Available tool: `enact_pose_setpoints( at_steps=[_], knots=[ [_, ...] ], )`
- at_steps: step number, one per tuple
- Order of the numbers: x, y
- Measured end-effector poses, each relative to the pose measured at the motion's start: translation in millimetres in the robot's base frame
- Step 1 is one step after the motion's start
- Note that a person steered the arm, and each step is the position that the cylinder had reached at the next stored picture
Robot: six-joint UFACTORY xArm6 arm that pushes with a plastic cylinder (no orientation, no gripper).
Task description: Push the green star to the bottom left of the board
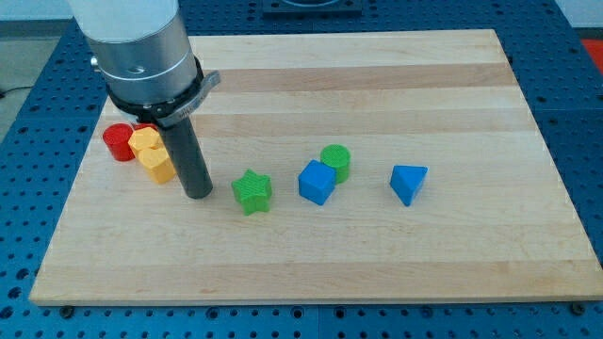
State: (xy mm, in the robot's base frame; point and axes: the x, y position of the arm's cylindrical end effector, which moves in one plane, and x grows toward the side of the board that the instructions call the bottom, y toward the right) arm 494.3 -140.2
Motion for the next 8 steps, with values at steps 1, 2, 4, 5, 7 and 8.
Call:
enact_pose_setpoints(
  at_steps=[1,2,4,5,7,8],
  knots=[
    [1,1],
    [1,3],
    [1,6],
    [1,12],
    [1,18],
    [7,23]
  ],
)
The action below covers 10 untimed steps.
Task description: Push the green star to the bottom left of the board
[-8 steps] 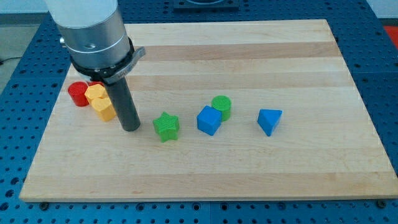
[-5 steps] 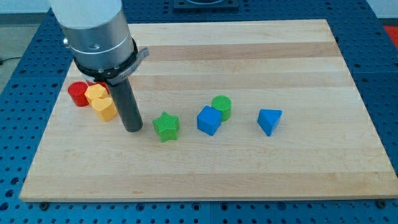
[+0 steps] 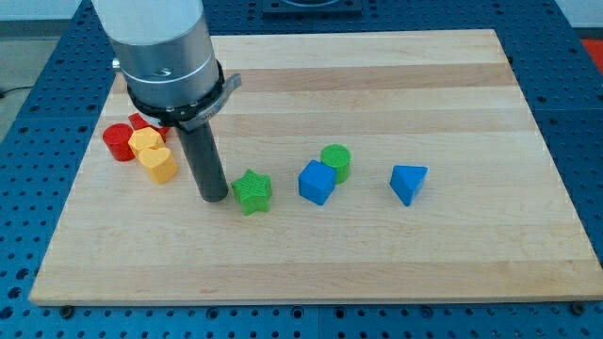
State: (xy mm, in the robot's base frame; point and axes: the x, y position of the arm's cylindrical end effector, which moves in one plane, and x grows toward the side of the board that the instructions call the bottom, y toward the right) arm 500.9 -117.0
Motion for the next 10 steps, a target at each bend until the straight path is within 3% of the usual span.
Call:
enact_pose_setpoints(
  at_steps=[2,3,5,6,7,9,10],
  knots=[
    [-1,22],
    [-28,74],
    [-71,119],
    [-73,196],
    [-48,209],
    [-28,110],
    [-34,138]
  ],
)
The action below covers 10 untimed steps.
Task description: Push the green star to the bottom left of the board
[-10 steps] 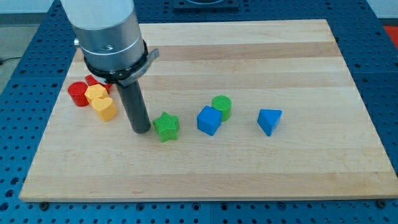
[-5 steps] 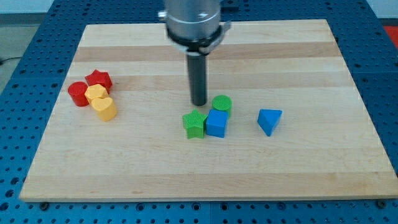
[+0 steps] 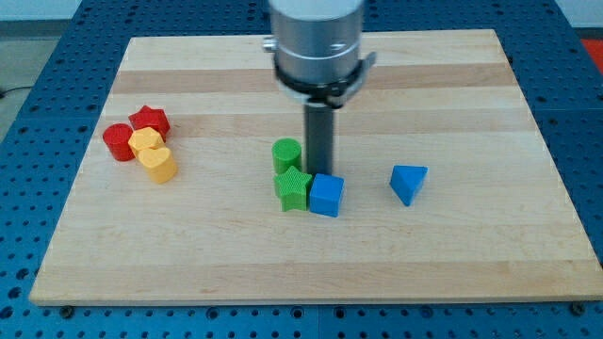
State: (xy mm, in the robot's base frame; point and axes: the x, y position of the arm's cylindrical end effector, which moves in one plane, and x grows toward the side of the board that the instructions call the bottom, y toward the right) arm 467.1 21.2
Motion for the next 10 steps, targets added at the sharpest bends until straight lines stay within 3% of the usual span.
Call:
enact_pose_setpoints(
  at_steps=[1,3,4,5,6,9,10],
  knots=[
    [9,2],
    [30,-95],
    [43,-90],
    [43,-39],
    [58,-28],
    [79,-158],
    [79,-176]
  ],
)
